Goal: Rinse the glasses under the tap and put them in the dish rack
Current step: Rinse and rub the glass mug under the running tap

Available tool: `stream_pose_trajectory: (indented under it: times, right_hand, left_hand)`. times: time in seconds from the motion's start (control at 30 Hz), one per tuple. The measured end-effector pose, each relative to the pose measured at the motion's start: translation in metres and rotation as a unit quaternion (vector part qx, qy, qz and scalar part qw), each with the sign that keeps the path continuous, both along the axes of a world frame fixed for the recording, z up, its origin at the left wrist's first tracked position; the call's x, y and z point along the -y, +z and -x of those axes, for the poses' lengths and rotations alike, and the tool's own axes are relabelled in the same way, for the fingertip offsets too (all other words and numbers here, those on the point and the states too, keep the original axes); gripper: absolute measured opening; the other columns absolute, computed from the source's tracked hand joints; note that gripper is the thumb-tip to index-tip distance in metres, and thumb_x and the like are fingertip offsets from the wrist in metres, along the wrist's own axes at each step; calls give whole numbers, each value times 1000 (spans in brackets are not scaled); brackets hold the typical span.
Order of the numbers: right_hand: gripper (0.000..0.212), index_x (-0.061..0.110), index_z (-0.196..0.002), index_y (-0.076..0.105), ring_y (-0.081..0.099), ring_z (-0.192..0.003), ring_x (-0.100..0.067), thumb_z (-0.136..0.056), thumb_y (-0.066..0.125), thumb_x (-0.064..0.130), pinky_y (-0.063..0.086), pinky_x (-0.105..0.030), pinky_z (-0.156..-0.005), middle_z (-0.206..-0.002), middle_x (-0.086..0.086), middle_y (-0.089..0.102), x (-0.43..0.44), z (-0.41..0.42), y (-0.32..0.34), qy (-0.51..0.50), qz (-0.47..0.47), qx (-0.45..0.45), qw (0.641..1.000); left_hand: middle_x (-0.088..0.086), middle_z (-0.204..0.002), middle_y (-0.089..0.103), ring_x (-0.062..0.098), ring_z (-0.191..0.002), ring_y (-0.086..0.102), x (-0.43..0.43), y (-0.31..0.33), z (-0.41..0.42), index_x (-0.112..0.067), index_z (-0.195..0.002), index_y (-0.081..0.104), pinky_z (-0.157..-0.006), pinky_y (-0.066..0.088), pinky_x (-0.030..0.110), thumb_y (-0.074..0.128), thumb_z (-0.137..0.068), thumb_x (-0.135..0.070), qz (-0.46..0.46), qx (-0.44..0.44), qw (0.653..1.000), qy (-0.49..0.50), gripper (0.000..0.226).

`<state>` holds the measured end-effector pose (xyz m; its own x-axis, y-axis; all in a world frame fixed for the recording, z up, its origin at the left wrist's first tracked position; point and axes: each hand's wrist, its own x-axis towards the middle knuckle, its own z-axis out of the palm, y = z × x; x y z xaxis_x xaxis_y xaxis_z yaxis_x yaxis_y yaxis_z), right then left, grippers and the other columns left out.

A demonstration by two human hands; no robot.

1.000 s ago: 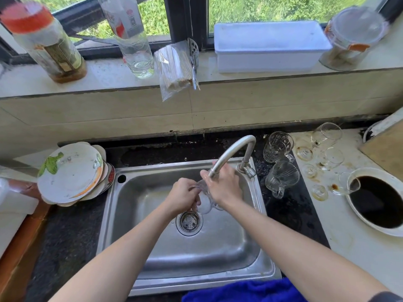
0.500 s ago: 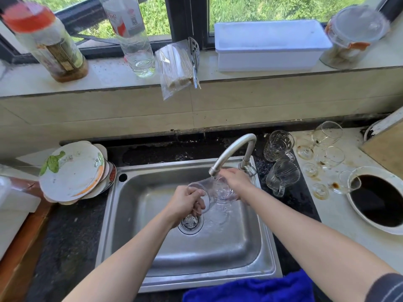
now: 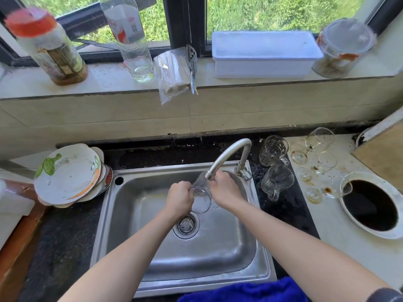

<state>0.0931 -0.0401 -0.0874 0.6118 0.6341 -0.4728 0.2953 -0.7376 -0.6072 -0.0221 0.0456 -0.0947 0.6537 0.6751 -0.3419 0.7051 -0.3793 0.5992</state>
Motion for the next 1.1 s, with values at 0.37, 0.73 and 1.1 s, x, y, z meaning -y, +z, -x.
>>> stream_pose_trajectory:
  times: [0.37,0.73,1.1]
  right_hand:
    - [28,28,-73,47,57,-85,-23,-98,38,37,42,-34,-68,-96,0,59,9,-1,-3,-14,-77,72,994]
    - [47,30,-58,39,47,-66,-18,-98,29,53,34,-33,-62,-60,12,45,8,-18,-4,-91,-137,-8,986]
    - [44,19,-110,60,64,-63,-21,-88,55,58,50,-26,-50,-87,-12,69,6,-19,1,-252,-111,-439,855]
  left_hand:
    - [22,-62,64,28,-40,60,0,4,3,9,-74,60,-43,52,31,43,-94,-7,118,39,985,121,30]
    - [10,-54,56,12,-35,48,3,2,17,7,-94,61,-34,31,18,50,-94,-1,344,148,907,193,14]
    - [8,-69,65,10,-43,55,-4,-5,27,8,-94,61,-39,38,19,56,-94,-7,351,150,913,144,15]
